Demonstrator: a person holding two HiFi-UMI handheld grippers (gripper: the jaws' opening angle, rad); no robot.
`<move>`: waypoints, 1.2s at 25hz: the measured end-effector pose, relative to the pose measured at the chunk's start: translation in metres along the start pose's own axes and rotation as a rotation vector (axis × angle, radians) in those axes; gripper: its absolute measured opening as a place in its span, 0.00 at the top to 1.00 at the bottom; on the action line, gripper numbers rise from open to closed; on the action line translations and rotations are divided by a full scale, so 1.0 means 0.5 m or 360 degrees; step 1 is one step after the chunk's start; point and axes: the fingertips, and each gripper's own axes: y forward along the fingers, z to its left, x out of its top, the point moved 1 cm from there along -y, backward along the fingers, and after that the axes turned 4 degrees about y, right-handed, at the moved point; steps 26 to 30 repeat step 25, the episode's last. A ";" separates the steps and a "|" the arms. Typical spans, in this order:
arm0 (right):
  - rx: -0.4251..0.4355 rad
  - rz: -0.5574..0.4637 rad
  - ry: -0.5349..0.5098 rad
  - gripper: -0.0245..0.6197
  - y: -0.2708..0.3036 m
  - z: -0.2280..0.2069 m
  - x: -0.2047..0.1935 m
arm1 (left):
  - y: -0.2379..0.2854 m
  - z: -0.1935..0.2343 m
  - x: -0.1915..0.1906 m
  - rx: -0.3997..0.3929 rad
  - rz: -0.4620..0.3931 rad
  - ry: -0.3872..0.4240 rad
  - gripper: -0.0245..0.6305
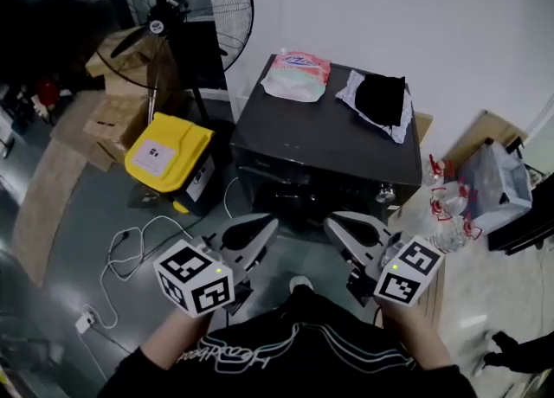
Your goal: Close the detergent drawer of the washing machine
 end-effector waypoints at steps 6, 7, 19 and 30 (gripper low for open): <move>0.0060 -0.0010 -0.0054 0.92 -0.004 0.071 0.000 | -0.059 -0.026 0.025 0.0034 -0.0070 0.0040 0.93; 0.0061 -0.0009 -0.0055 0.92 -0.004 0.077 -0.001 | -0.064 -0.029 0.025 0.0033 -0.0073 0.0044 0.93; 0.0012 -0.0010 -0.0022 0.92 -0.019 0.080 -0.032 | -0.076 -0.030 0.000 0.0033 -0.0056 0.0031 0.93; 0.0010 0.0016 -0.0001 0.92 -0.009 0.082 -0.049 | -0.081 -0.022 -0.006 0.0049 -0.0039 0.0053 0.93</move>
